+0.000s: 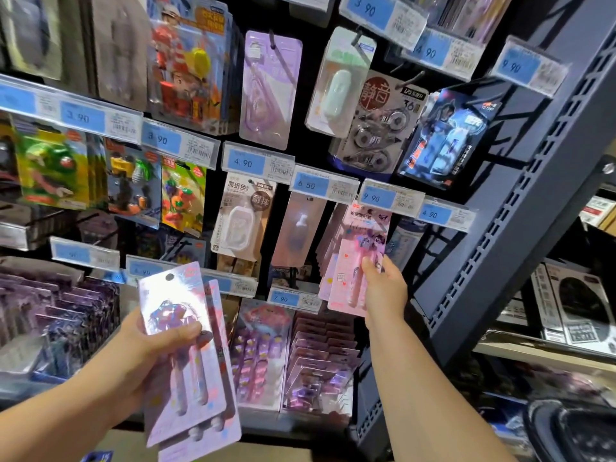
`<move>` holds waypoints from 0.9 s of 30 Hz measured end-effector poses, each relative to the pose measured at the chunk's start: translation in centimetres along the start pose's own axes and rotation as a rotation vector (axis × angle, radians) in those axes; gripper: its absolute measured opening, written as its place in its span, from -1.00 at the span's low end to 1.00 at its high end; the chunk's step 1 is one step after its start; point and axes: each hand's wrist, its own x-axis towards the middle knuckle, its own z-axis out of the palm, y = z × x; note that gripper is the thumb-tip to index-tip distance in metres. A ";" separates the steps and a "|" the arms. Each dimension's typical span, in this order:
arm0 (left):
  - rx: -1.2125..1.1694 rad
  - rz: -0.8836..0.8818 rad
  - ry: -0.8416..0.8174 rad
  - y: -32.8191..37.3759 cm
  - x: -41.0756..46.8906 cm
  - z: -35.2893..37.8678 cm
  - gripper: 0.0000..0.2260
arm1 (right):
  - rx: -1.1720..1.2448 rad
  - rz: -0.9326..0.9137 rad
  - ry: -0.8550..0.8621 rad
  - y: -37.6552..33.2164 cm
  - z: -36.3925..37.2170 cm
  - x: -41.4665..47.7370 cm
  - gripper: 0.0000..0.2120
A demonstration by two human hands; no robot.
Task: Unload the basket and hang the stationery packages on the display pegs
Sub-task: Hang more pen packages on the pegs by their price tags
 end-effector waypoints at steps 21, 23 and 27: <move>-0.118 0.117 -0.012 0.4 -0.4 0.7 -0.50 | -0.303 0.275 -1.248 -1.7 3.7 -15.7 -0.70; -0.119 0.124 -0.018 0.5 -0.6 0.6 -0.51 | -0.242 0.290 -1.241 -1.9 3.7 -16.0 -0.75; -0.122 0.126 -0.007 0.5 -0.7 0.5 -0.48 | -0.237 0.248 -1.192 -1.9 3.8 -16.2 -0.80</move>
